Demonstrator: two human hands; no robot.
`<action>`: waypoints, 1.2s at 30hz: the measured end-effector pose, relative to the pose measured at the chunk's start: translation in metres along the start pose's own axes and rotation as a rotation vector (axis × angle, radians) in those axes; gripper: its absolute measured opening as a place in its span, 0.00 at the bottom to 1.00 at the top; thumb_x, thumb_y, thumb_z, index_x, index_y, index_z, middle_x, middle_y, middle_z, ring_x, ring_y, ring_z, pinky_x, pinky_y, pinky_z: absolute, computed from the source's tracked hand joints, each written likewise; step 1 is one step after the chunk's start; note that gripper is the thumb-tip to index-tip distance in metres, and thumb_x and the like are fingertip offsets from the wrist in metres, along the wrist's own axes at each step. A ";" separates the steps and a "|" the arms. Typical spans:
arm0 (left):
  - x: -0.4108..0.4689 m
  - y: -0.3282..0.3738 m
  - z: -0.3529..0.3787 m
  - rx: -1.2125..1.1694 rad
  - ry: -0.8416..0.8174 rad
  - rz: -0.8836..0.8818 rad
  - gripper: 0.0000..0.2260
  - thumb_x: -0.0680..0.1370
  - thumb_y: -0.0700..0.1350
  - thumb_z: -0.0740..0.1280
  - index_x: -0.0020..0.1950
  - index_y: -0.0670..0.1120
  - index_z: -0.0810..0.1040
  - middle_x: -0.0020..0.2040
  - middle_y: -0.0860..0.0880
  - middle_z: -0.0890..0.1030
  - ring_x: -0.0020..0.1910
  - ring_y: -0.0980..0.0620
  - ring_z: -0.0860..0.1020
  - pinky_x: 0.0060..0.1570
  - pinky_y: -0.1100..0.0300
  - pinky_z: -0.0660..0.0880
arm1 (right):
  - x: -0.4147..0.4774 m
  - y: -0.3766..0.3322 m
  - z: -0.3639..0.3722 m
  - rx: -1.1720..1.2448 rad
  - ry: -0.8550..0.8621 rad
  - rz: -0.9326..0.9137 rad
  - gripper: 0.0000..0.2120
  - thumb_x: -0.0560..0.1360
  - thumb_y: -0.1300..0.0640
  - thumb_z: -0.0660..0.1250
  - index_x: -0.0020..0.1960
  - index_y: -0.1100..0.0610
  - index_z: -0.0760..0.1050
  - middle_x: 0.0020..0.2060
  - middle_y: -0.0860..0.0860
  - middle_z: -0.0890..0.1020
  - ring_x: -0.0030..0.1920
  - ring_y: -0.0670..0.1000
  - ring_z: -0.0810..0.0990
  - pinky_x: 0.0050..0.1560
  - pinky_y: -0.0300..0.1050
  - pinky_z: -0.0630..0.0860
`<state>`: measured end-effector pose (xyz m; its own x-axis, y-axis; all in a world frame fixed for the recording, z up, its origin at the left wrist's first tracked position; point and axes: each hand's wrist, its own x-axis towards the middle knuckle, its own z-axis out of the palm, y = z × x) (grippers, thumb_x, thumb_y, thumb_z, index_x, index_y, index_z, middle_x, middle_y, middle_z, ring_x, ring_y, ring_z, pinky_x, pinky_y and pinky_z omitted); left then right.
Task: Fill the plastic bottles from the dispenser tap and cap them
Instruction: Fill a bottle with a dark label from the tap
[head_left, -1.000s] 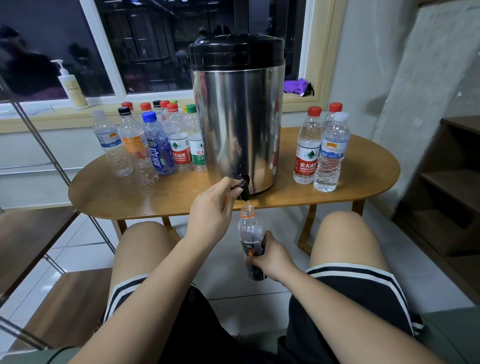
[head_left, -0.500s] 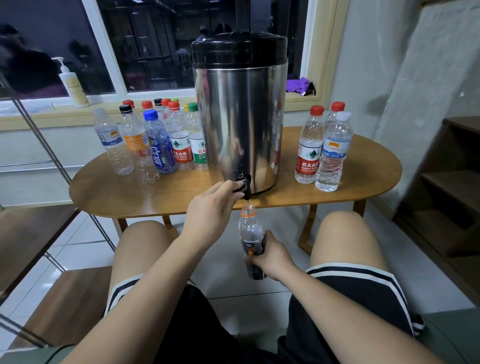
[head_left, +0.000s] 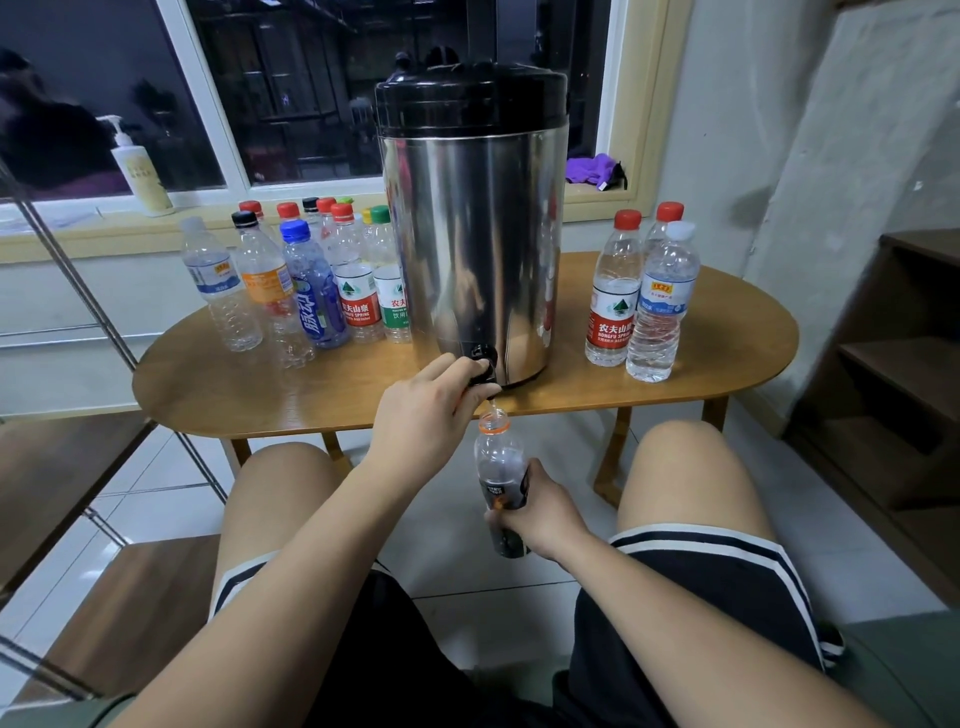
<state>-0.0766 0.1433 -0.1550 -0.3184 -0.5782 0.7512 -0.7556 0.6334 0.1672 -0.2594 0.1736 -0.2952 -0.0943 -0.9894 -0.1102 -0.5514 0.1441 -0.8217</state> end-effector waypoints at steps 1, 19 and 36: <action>0.001 0.000 0.000 0.006 0.002 0.009 0.17 0.86 0.58 0.66 0.63 0.47 0.84 0.49 0.51 0.83 0.40 0.45 0.83 0.31 0.49 0.79 | 0.000 0.000 0.000 0.000 -0.001 0.001 0.28 0.69 0.48 0.83 0.60 0.48 0.70 0.53 0.45 0.84 0.52 0.49 0.82 0.51 0.47 0.80; 0.017 0.000 -0.011 -0.083 0.013 -0.083 0.12 0.88 0.55 0.65 0.56 0.48 0.83 0.46 0.53 0.81 0.40 0.51 0.77 0.37 0.52 0.76 | -0.001 -0.001 -0.001 0.003 -0.016 -0.002 0.27 0.71 0.49 0.83 0.61 0.48 0.69 0.55 0.47 0.83 0.54 0.51 0.83 0.54 0.49 0.81; 0.021 0.011 -0.017 -0.269 0.016 -0.242 0.08 0.87 0.50 0.68 0.52 0.48 0.82 0.42 0.56 0.80 0.41 0.57 0.76 0.40 0.70 0.68 | -0.001 -0.002 -0.002 0.011 -0.006 0.000 0.28 0.70 0.49 0.84 0.61 0.48 0.70 0.55 0.47 0.84 0.55 0.53 0.83 0.56 0.50 0.81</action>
<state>-0.0817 0.1467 -0.1270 -0.1377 -0.7213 0.6788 -0.6297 0.5928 0.5021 -0.2601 0.1746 -0.2924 -0.0898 -0.9895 -0.1135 -0.5424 0.1442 -0.8276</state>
